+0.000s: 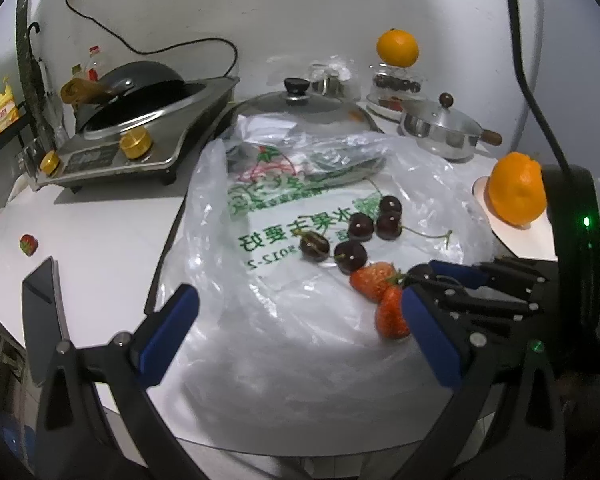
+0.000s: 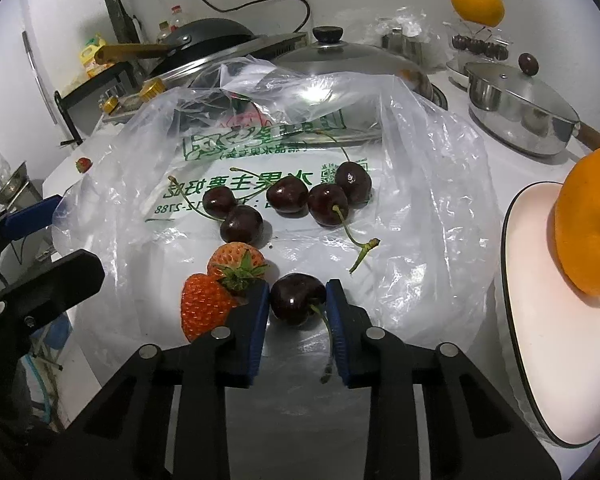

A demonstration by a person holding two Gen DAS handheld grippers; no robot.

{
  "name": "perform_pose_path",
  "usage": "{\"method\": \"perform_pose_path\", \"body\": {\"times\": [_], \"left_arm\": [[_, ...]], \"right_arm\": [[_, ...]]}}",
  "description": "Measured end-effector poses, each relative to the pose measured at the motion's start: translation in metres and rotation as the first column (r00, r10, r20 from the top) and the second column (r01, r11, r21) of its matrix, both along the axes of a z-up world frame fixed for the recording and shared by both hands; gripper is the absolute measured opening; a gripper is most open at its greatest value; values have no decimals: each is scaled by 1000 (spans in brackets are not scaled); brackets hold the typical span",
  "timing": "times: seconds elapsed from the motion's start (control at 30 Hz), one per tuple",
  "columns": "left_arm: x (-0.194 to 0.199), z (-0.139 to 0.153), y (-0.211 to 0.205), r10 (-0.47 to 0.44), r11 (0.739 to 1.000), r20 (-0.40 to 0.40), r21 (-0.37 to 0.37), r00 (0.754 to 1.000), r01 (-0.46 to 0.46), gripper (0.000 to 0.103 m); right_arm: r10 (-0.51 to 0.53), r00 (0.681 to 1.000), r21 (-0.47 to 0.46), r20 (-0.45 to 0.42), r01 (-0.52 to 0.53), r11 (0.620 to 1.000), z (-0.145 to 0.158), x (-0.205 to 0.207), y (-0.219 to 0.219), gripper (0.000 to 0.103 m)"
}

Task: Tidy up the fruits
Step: 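Move the right gripper back to the cherries in the bag, then grasp a dark cherry with the right gripper while the left gripper approaches a strawberry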

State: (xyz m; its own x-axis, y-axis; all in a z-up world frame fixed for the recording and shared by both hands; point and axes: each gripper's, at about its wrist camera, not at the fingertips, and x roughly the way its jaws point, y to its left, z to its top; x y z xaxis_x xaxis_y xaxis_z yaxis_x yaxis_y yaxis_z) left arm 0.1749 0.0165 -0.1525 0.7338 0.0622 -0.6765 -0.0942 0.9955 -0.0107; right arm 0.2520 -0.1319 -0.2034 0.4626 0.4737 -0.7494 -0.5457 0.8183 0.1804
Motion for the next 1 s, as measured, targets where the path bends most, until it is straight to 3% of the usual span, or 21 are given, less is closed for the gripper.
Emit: {"method": "perform_pose_path", "body": {"times": [0.63,0.87,1.0], "left_arm": [[19,0,-38,-82,996,5,17,997,82,102],[12,16,-44,-108,994,85,15,991,107,102],[6,25,-46,-116,993,113,13,987,116,93]], "right_arm": [[-54,996,44,76,51,998,28,-11,-41,30],[-65,996,46,66,62,997,23,-12,-50,31],[-68,996,55,65,64,996,22,-13,-52,31]]}}
